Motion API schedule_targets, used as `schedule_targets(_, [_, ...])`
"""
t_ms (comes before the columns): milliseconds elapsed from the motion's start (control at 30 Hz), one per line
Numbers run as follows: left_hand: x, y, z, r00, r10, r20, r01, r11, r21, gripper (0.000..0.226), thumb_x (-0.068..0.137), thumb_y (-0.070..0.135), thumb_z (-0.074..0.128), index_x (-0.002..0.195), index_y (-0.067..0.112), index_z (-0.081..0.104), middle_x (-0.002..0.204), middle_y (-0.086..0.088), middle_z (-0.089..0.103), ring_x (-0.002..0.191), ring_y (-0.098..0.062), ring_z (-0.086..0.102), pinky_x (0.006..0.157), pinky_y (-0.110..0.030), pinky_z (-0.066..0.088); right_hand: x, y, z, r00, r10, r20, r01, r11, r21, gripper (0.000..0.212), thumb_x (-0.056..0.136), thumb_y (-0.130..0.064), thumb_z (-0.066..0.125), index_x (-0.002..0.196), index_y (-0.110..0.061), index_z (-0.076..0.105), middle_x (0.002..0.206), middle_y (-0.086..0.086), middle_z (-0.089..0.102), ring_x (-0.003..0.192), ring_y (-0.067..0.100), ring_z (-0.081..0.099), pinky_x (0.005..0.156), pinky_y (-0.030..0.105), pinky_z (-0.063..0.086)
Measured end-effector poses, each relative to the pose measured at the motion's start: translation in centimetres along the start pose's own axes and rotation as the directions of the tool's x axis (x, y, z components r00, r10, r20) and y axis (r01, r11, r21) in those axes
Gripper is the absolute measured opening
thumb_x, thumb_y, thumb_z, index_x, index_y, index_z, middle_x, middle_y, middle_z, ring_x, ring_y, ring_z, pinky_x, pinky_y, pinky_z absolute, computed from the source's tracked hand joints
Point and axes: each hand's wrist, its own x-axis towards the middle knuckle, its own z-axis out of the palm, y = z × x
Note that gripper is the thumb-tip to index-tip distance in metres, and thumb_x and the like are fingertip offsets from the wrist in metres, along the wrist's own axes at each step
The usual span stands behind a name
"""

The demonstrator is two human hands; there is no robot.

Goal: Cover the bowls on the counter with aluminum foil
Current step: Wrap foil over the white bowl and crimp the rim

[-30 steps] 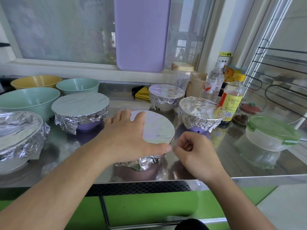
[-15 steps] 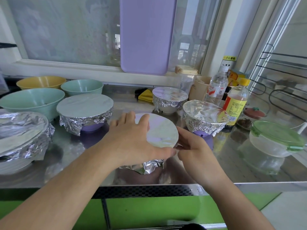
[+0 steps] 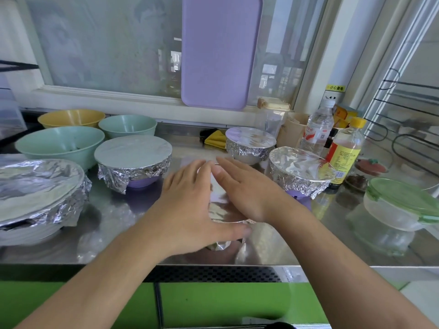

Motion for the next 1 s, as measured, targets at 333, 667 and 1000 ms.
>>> schedule_targets(333, [-6.9,-0.6,5.0,0.95,-0.238,-0.203,0.116,0.87,-0.479,0.117,0.08,0.078,0.06,0.162,0.04,-0.015,0.169,0.022,0.0,0.155,0.003,0.011,0.123,-0.026,0.024,0.2,-0.8,0.3,0.998,0.039,0.045,-0.032,0.988,-0.152,0.082,0.096,-0.083,0.016,0.167,-0.042,0.011,0.176,-0.008,0.012,0.162,0.019,0.008,0.13,0.049,0.013])
schedule_targets(667, [-8.2,-0.4,3.8,0.855,-0.517,-0.043,0.16,0.342,-0.926,0.023,0.087,0.035,0.073,0.105,0.021,0.075,0.1,0.004,0.08,0.094,-0.011,0.074,0.09,-0.032,0.053,0.8,-0.2,0.9,0.999,0.015,0.038,-0.007,0.978,-0.207,0.099,0.084,-0.091,0.003,0.167,-0.038,0.007,0.174,-0.008,0.018,0.16,0.024,0.017,0.126,0.054,0.021])
schedule_targets(1000, [-8.3,-1.2,3.3,0.818,-0.553,0.159,0.309,0.188,-0.932,0.009,0.096,0.014,0.072,0.094,0.005,0.076,0.092,-0.018,0.076,0.07,-0.027,0.073,0.053,-0.041,0.058,0.6,-0.6,1.0,0.999,0.031,0.018,-0.026,0.974,-0.227,0.09,0.092,-0.084,0.013,0.166,-0.034,0.014,0.169,-0.01,0.025,0.156,0.022,0.023,0.124,0.05,0.023])
